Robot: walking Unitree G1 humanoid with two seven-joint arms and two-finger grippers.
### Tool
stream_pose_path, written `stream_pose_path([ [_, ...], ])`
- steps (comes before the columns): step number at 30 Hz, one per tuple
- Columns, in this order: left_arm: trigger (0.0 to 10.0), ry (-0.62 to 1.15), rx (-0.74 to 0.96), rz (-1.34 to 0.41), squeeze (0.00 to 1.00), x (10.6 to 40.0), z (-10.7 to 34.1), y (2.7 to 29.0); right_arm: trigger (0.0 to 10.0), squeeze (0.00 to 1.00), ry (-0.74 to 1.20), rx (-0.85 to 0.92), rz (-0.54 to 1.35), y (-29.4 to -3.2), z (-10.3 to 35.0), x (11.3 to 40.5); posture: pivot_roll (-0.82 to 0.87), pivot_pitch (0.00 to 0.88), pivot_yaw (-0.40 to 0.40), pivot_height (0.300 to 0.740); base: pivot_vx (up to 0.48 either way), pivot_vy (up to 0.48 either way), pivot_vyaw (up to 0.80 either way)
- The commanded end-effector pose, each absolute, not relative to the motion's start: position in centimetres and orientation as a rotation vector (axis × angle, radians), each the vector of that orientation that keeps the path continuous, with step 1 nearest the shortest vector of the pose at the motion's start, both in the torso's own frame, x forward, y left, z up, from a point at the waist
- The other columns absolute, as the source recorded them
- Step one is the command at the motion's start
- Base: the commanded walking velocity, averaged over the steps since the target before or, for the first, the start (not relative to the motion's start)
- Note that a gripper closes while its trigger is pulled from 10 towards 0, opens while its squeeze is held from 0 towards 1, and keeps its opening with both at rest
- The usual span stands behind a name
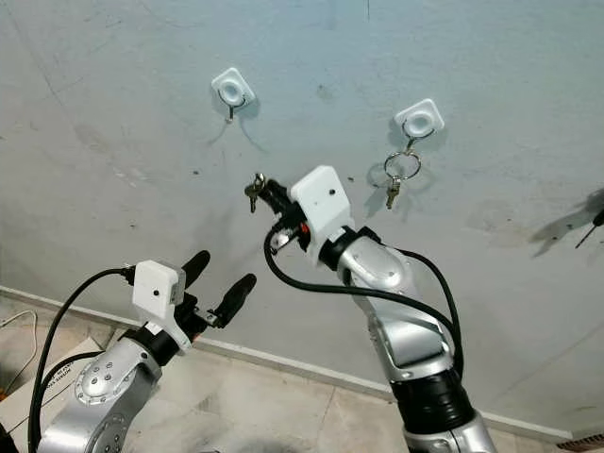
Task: Hang keys on a hook
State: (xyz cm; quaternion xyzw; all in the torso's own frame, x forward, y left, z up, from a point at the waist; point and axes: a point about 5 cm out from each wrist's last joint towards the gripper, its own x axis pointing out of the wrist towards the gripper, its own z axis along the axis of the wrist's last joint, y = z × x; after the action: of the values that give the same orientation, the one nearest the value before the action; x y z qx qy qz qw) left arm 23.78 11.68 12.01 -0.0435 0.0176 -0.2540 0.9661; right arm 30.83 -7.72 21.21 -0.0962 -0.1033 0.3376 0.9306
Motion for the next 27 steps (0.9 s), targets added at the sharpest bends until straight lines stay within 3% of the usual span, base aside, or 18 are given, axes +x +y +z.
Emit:
stream_pose_path([
  [1,10.0,0.032,-0.071,-0.508,0.0,23.9,12.0,11.9,10.0,0.0,-0.266,-0.199,0.647,-7.7,22.2,31.1,0.07,0.068,0.008,0.74,0.0,0.0,0.0],
  [17,10.0,0.025,-0.067,-0.51,0.0,24.0,12.2,11.7,10.0,0.0,-0.457,-0.223,0.589,-4.8,24.8,31.6,0.07,0.069,0.014,0.74,0.0,0.0,0.0],
  [27,10.0,0.024,-0.068,-0.513,0.0,24.0,12.2,11.6,10.0,0.0,-0.477,-0.113,0.751,-1.9,25.6,31.3,0.08,0.072,0.014,0.74,0.0,0.0,0.0],
])
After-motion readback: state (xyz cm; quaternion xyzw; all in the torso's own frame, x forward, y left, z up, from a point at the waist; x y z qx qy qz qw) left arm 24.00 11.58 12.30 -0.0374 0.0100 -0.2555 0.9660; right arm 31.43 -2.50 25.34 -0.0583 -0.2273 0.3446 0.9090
